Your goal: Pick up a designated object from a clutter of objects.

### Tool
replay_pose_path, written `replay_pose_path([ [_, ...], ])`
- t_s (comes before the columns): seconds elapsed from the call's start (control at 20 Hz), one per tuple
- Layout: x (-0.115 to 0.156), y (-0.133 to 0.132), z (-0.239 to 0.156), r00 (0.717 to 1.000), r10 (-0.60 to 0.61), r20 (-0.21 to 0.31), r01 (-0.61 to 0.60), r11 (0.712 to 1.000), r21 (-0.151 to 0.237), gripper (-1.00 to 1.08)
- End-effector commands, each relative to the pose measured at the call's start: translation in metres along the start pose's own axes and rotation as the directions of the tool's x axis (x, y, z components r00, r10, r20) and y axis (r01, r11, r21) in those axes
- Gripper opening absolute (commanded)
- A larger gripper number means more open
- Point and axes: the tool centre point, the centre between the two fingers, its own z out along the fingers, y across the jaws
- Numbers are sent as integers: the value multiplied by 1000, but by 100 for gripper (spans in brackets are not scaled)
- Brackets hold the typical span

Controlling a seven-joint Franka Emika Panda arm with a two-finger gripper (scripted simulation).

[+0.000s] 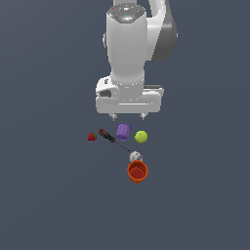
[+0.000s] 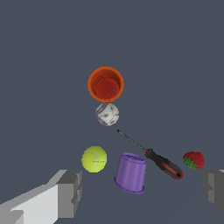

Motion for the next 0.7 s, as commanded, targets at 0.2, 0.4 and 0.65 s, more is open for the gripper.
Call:
replay_pose_path([
  [0.2, -8, 1, 38, 999, 13, -36, -12, 1000, 16, 108],
  [0.4, -16, 3, 62, 998, 25, -61, -23, 999, 23, 108],
  [0.65, -28, 6, 90, 995, 41, -92, -38, 999, 29, 108],
])
